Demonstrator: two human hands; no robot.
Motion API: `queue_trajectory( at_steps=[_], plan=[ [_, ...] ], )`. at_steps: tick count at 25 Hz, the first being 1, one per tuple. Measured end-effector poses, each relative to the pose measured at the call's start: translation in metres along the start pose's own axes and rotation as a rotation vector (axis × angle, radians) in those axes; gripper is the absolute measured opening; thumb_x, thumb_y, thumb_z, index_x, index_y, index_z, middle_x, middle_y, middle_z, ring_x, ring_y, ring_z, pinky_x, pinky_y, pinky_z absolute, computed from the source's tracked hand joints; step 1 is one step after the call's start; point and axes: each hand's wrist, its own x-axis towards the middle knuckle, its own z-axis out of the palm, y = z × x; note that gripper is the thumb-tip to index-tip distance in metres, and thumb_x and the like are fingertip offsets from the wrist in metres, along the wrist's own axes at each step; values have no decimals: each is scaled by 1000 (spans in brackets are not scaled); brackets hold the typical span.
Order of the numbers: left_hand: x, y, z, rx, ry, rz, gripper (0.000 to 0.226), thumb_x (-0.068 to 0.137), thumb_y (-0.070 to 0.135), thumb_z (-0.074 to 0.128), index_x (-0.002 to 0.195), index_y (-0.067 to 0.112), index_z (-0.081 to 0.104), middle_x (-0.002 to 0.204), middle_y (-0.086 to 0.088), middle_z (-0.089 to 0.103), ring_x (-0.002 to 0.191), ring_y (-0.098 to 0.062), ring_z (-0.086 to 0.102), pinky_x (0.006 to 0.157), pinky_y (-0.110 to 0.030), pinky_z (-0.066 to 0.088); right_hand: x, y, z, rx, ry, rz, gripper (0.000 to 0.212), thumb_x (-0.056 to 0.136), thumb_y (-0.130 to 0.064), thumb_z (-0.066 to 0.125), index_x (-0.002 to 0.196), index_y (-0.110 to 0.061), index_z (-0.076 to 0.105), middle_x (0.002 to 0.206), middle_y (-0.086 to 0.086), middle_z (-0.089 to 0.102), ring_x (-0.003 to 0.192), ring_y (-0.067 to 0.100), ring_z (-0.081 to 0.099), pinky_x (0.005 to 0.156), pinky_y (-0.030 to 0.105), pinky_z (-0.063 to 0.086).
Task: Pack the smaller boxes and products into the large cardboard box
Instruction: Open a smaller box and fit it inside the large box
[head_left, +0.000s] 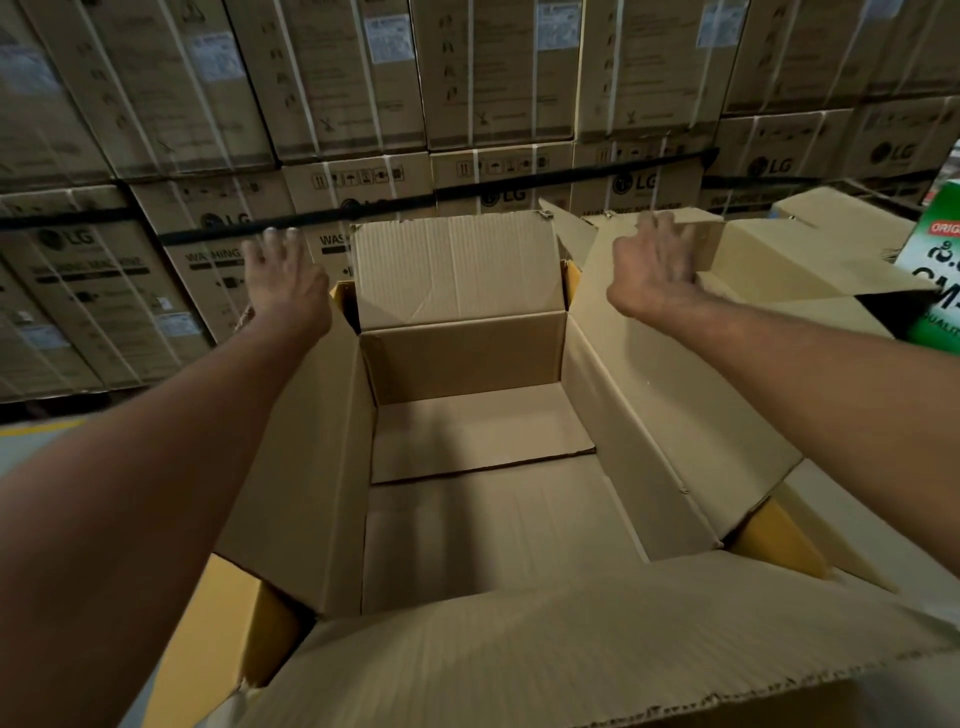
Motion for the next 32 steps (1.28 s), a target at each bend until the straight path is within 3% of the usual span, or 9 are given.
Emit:
queue_trajectory(
  at_steps=[3,7,11,14,16,20,24,29,32],
  plan=[
    [-3,19,-8,-40,92,98,46,90,37,66,133,20,60,161,-18,30,153,-37,17,122,-54,16,-6,-10,-6,-46,158,-166,28,78,-34,74,102,-20,73,137,15,53,133,32,42,113,56,31],
    [-11,46,-36,-291,133,159,39,92,31,65,128,16,60,142,-16,52,135,-35,45,113,-52,36,-12,-13,-11,18,280,-318,26,81,-26,70,105,-17,74,126,12,60,123,29,50,108,52,37],
    [-29,76,-81,-665,109,170,42,98,32,59,136,17,53,114,-6,63,91,-19,58,72,-32,46,-20,-4,-38,124,214,-405,20,85,-28,68,103,-20,71,104,5,62,102,24,53,92,45,44],
    [-45,98,-119,-790,130,191,45,99,39,60,139,20,54,114,-1,67,88,-15,64,54,-23,42,-26,22,-66,130,100,-442,8,86,-21,64,93,-21,68,83,-1,59,83,20,52,90,45,43],
    [-61,111,-150,-819,170,205,45,98,43,60,137,21,57,116,1,68,89,-13,64,55,-24,44,-34,49,-81,157,90,-468,9,88,-23,65,96,-22,68,84,-2,61,84,20,56,93,46,42],
    [-104,141,-215,-861,272,184,43,99,47,58,134,23,59,119,4,69,95,-11,65,56,-21,41,-59,111,-88,256,198,-487,25,93,-43,66,113,-27,69,110,1,68,109,24,57,98,47,40],
    [-162,192,-275,-988,334,123,42,99,49,57,132,25,61,123,7,68,103,-9,64,59,-14,35,-85,185,-71,467,231,-495,38,94,-52,64,126,-32,65,123,-2,65,120,22,55,102,46,40],
    [-238,258,-320,-1103,468,133,40,99,46,58,134,28,58,131,7,64,120,-9,57,95,-23,42,-115,272,-37,720,291,-371,33,98,-50,60,121,-29,69,119,-3,69,114,19,58,97,41,43],
    [-274,304,-324,-1122,499,203,38,101,42,58,135,26,58,129,5,64,119,-10,56,94,-22,41,-131,310,8,768,208,-273,28,97,-44,62,120,-29,70,118,-5,70,112,17,60,93,37,45]
  ],
)
